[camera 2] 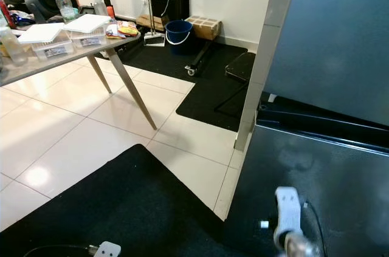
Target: Restocking fridge
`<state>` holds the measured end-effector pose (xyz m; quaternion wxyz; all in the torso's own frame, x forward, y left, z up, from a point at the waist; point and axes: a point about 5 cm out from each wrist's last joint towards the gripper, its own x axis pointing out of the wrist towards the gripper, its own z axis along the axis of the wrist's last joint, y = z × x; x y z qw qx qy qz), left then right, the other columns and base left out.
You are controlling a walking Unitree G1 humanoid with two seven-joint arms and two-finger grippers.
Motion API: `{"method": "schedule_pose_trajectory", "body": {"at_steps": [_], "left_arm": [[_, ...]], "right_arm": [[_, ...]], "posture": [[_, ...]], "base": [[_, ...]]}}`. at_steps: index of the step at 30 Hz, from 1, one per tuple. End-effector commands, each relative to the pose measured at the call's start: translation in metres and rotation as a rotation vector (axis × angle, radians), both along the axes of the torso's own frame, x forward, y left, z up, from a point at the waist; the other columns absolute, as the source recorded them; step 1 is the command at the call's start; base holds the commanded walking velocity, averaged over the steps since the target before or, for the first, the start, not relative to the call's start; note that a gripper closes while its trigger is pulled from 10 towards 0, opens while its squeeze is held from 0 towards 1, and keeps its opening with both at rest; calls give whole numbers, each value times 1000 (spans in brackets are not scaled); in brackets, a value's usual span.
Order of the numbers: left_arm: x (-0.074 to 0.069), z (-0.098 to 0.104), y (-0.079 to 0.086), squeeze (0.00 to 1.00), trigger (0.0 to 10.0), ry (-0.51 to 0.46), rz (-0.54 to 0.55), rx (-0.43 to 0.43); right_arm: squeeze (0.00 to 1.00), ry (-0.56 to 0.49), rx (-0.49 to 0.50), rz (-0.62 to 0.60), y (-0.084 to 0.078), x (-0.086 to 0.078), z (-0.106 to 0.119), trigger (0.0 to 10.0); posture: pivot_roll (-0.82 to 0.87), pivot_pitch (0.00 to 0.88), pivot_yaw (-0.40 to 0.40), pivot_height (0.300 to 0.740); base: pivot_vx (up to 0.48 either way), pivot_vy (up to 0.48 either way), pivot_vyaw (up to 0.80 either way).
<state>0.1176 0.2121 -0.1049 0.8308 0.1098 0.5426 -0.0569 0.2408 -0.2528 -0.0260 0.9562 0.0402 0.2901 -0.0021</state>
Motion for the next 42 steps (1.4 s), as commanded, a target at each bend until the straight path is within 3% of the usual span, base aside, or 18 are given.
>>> {"method": "schedule_pose_trajectory", "body": {"at_steps": [1, 9, 32, 35, 42], "left_arm": [[-5, -2, -3, 0, 10000, 12, 9, -16], [-6, -2, -4, 0, 10000, 14, 1, -18], [-7, -2, -4, 0, 10000, 16, -4, -17], [-6, -2, -4, 0, 10000, 16, -4, -17], [-6, -2, -4, 0, 10000, 15, -3, -20]], "right_arm": [[0, -46, 25, -19, -4, 4, 6, 10000], [0, -234, 80, -28, -17, 29, 38, 10000], [0, -353, 105, -8, -8, 55, 62, 10000], [0, -352, 117, -1, -5, 57, 62, 10000], [0, -173, 102, 106, 11, 39, 34, 10000]], "posture": [[-33, 32, -40, 740], [-38, 36, -41, 740], [-32, 39, -38, 740], [-32, 39, -38, 740], [-32, 39, -39, 740]], "base": [[0, 0, 0], [0, 0, 0], [0, 0, 0], [0, 0, 0], [0, 0, 0]]}}
